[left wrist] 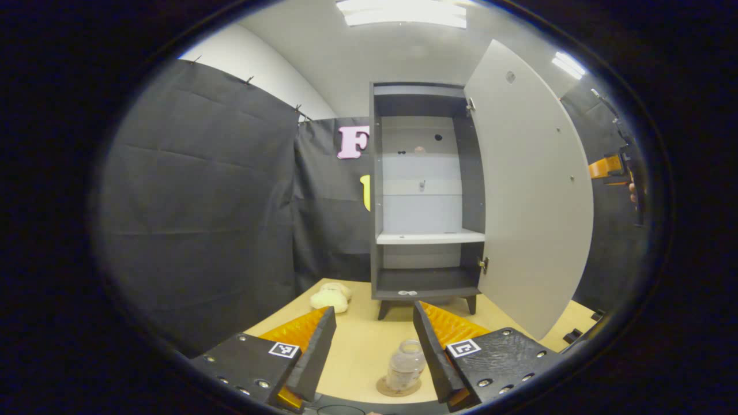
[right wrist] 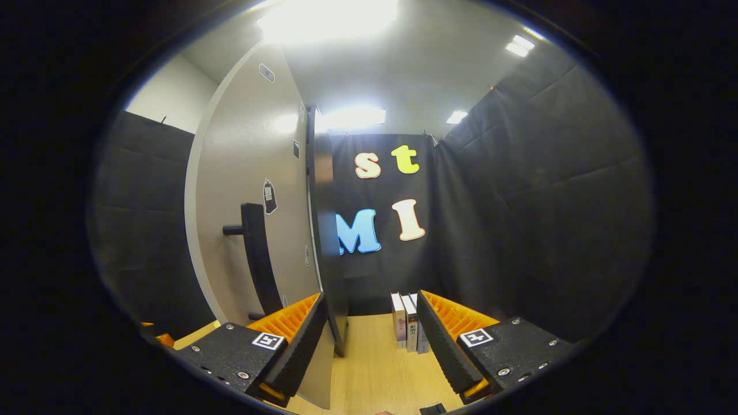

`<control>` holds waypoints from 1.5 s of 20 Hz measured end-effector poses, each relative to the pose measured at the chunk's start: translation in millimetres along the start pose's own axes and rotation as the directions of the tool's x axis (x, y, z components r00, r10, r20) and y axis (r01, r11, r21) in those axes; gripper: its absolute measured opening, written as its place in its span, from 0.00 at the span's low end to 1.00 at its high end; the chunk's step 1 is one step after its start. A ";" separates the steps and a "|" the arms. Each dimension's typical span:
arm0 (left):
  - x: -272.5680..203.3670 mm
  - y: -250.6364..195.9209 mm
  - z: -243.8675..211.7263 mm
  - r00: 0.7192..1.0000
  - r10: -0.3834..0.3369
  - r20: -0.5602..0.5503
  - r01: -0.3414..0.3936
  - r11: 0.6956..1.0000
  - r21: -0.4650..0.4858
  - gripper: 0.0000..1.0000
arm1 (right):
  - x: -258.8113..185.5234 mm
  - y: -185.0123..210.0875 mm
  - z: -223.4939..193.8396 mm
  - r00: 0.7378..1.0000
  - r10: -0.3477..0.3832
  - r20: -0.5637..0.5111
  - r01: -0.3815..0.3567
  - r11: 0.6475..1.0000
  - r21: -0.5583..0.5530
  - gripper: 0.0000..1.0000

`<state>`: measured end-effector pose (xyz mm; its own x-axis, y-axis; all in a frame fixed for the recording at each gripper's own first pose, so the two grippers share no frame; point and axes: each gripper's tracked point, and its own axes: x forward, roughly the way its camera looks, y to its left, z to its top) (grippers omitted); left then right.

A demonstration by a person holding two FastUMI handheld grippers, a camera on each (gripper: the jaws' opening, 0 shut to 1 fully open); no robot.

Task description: Open the cabinet door with the right hand, grasp the bottle in the cabinet with the left hand and place it on the coaster, then close the cabinet door with the right hand.

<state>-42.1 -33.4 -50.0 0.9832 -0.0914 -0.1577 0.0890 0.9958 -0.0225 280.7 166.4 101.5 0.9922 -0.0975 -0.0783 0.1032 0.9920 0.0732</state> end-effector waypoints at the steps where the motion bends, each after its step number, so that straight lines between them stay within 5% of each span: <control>1: 1.3 6.3 6.9 1.000 -0.007 0.004 0.007 1.000 0.001 0.77 | -0.7 5.1 1.8 1.000 -0.008 0.009 0.008 1.000 -0.002 0.91; 7: 20.9 46.9 32.5 0.998 -0.041 0.039 0.041 0.999 0.002 0.79 | -5.8 23.7 9.3 0.993 -0.107 0.058 0.112 0.989 -0.101 0.92; 14: 43.5 74.7 28.0 0.994 -0.100 0.041 0.100 0.995 0.004 0.83 | -15.0 63.0 4.1 0.990 -0.129 0.053 0.133 0.988 -0.078 0.87; 20: 64.0 95.5 21.6 0.990 -0.135 0.041 0.135 0.991 0.005 0.72 | -12.2 110.9 -3.0 0.994 -0.099 0.049 0.102 0.993 -0.060 0.92; 30: 78.9 162.9 7.3 0.994 -0.103 0.035 0.103 0.995 -0.006 0.77 | 11.5 211.2 -6.4 0.998 -0.002 0.064 0.007 0.997 -0.079 0.92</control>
<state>51.2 121.6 -58.9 0.9737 -0.1933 -0.1203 0.1893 0.9809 -0.0443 313.5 375.4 109.7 0.9944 -0.1044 -0.0143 0.1043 0.9945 -0.0062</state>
